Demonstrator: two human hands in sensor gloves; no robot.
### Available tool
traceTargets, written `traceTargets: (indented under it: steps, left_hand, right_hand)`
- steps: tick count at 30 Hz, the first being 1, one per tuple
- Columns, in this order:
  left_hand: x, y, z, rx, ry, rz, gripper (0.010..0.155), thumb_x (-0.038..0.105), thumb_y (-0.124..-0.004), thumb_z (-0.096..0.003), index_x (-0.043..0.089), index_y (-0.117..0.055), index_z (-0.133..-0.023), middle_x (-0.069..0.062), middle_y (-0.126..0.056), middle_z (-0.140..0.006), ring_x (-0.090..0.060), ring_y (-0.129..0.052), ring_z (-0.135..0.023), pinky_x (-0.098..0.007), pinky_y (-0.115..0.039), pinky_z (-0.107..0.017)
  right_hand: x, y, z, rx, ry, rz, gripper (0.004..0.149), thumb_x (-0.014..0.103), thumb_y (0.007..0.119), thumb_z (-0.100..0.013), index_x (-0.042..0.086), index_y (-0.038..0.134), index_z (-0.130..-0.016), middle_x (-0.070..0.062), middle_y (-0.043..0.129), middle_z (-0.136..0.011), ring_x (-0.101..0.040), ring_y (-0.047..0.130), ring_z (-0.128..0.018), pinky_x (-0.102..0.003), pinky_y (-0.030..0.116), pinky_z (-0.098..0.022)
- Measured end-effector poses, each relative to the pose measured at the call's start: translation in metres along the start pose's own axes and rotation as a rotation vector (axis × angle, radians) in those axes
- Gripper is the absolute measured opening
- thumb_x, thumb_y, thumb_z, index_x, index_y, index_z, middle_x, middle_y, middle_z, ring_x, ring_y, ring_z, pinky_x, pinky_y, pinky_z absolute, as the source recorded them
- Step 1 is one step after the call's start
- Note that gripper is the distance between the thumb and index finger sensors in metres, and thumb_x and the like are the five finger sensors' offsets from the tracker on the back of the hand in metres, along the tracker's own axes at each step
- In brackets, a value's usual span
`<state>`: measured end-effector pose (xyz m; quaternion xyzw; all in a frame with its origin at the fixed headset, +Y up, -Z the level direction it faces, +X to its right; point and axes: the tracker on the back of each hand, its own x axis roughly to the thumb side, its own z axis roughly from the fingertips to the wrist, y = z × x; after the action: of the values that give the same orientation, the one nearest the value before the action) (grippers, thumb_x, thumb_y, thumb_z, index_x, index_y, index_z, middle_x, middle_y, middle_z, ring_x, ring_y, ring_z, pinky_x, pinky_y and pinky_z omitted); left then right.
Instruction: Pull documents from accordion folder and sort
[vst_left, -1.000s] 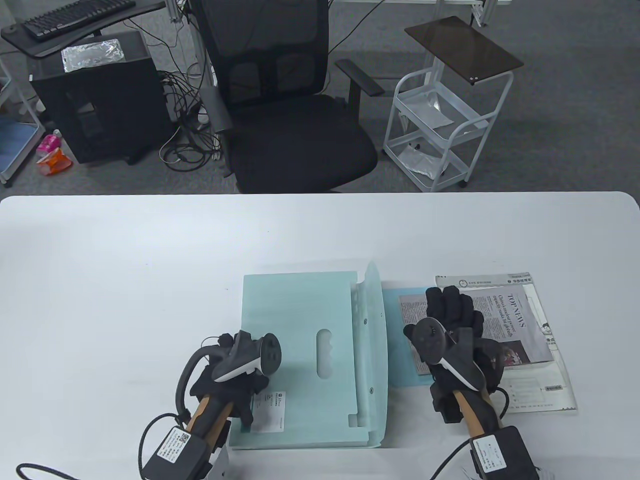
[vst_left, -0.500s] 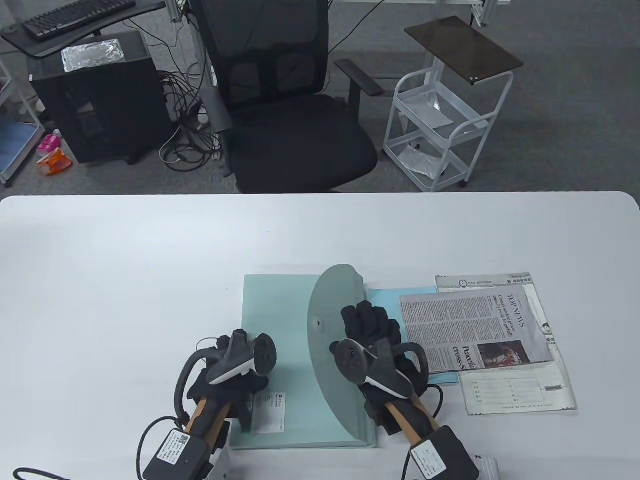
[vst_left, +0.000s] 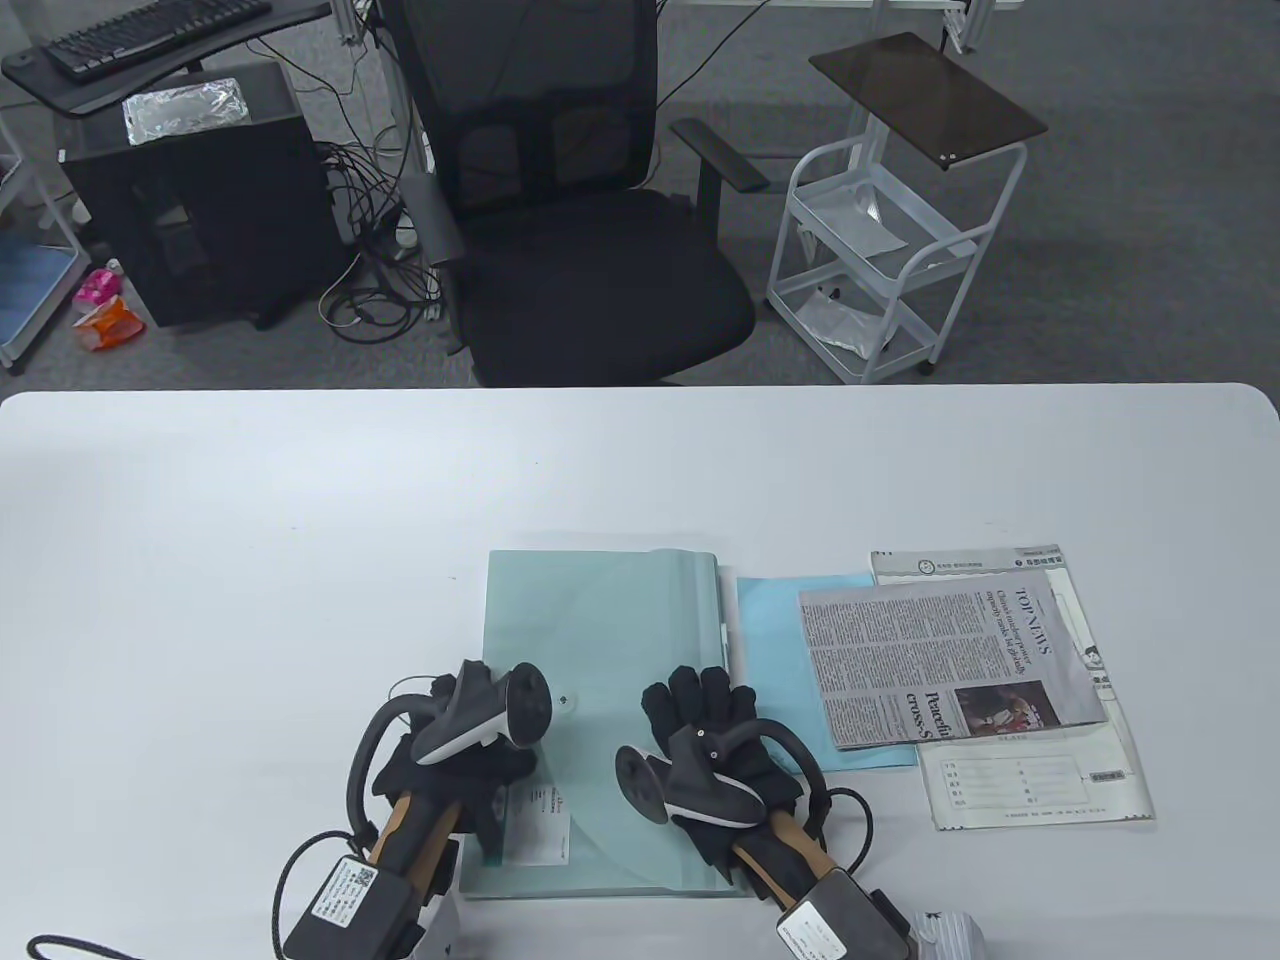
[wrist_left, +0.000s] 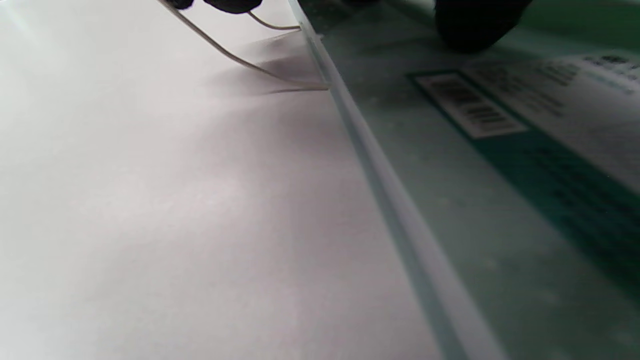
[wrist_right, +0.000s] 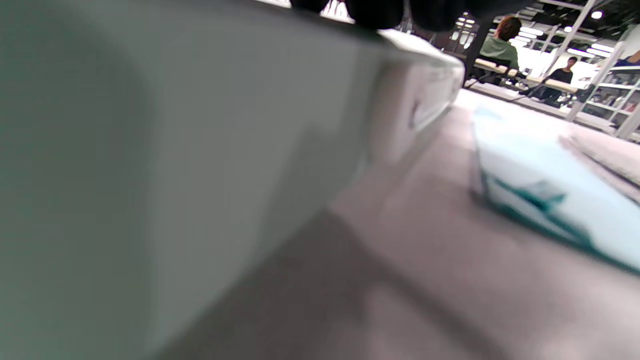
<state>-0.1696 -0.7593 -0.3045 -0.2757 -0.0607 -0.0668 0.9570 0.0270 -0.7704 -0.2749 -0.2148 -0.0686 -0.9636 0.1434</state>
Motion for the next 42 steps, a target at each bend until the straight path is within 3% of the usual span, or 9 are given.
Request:
traceTargets:
  steps: [5, 13, 18, 21, 25, 28, 32, 35, 42]
  left_hand:
    - [0.001, 0.016, 0.013, 0.077, -0.014, -0.009, 0.079, 0.056, -0.061, -0.0607, 0.015, -0.032, -0.121, -0.02, -0.031, -0.125, -0.05, -0.046, -0.112, -0.064, -0.05, -0.077]
    - [-0.019, 0.06, 0.063, 0.393, -0.173, 0.297, 0.075, 0.058, -0.056, -0.0622, 0.013, -0.042, -0.12, -0.021, -0.047, -0.122, -0.047, -0.062, -0.106, -0.061, -0.06, -0.072]
    - [-0.048, 0.067, 0.077, 0.598, -0.066, 0.377, 0.076, 0.058, -0.058, -0.0619, 0.013, -0.041, -0.121, -0.021, -0.047, -0.122, -0.047, -0.062, -0.106, -0.061, -0.059, -0.073]
    - [-0.071, 0.06, 0.07, 0.571, 0.047, 0.407, 0.079, 0.059, -0.058, -0.0615, 0.01, -0.038, -0.121, -0.023, -0.047, -0.122, -0.049, -0.062, -0.105, -0.062, -0.059, -0.072]
    - [-0.099, 0.039, 0.051, 0.453, 0.212, 0.483, 0.086, 0.06, -0.058, -0.0611, 0.0, -0.037, -0.119, -0.029, -0.05, -0.118, -0.054, -0.062, -0.103, -0.064, -0.058, -0.071]
    - [-0.11, 0.023, 0.037, 0.354, 0.268, 0.546, 0.084, 0.062, -0.056, -0.0613, 0.0, -0.044, -0.117, -0.028, -0.056, -0.115, -0.053, -0.064, -0.101, -0.064, -0.059, -0.069]
    - [-0.112, 0.013, 0.025, 0.248, 0.244, 0.585, 0.076, 0.061, -0.057, -0.0613, 0.004, -0.058, -0.112, -0.022, -0.068, -0.109, -0.05, -0.07, -0.098, -0.063, -0.062, -0.068]
    - [-0.108, 0.014, 0.022, 0.196, 0.178, 0.623, 0.052, 0.048, -0.062, -0.0636, 0.013, -0.076, -0.099, -0.011, -0.084, -0.097, -0.042, -0.083, -0.091, -0.059, -0.069, -0.064]
    - [-0.083, 0.029, 0.028, 0.279, -0.016, 0.766, 0.042, 0.04, -0.066, -0.0633, 0.015, -0.077, -0.095, -0.008, -0.086, -0.094, -0.041, -0.082, -0.092, -0.059, -0.067, -0.066]
  right_hand:
    - [0.001, 0.004, -0.004, 0.031, -0.007, -0.029, 0.067, 0.048, 0.041, -0.052, 0.01, 0.027, -0.105, -0.025, 0.035, -0.111, -0.055, 0.043, -0.097, -0.064, 0.048, -0.07]
    - [0.0, 0.003, -0.003, 0.031, -0.008, -0.026, 0.067, 0.048, 0.041, -0.051, 0.01, 0.026, -0.105, -0.024, 0.034, -0.111, -0.055, 0.043, -0.098, -0.064, 0.048, -0.071]
    - [0.0, 0.004, -0.003, 0.029, -0.008, -0.027, 0.067, 0.048, 0.041, -0.051, 0.01, 0.026, -0.105, -0.024, 0.034, -0.111, -0.054, 0.043, -0.098, -0.064, 0.048, -0.071]
    - [0.0, 0.004, -0.003, 0.027, -0.009, -0.024, 0.067, 0.048, 0.041, -0.051, 0.01, 0.026, -0.105, -0.024, 0.034, -0.111, -0.054, 0.043, -0.098, -0.064, 0.048, -0.071]
    - [0.0, 0.004, -0.003, 0.025, -0.009, -0.022, 0.067, 0.048, 0.041, -0.051, 0.01, 0.026, -0.105, -0.024, 0.034, -0.111, -0.055, 0.043, -0.098, -0.064, 0.048, -0.071]
    - [0.001, 0.004, -0.003, 0.026, -0.009, -0.025, 0.067, 0.048, 0.041, -0.051, 0.01, 0.026, -0.105, -0.025, 0.034, -0.111, -0.054, 0.042, -0.098, -0.064, 0.048, -0.071]
    - [0.001, 0.005, -0.003, 0.026, -0.009, -0.022, 0.067, 0.048, 0.04, -0.051, 0.01, 0.026, -0.105, -0.025, 0.034, -0.111, -0.055, 0.042, -0.098, -0.064, 0.048, -0.071]
    - [0.001, 0.005, -0.003, 0.026, -0.009, -0.019, 0.067, 0.048, 0.04, -0.051, 0.01, 0.026, -0.105, -0.025, 0.034, -0.111, -0.055, 0.042, -0.098, -0.064, 0.048, -0.07]
    - [0.002, 0.005, -0.003, 0.029, -0.011, -0.013, 0.067, 0.047, 0.041, -0.051, 0.009, 0.026, -0.104, -0.025, 0.034, -0.111, -0.055, 0.042, -0.098, -0.064, 0.048, -0.071]
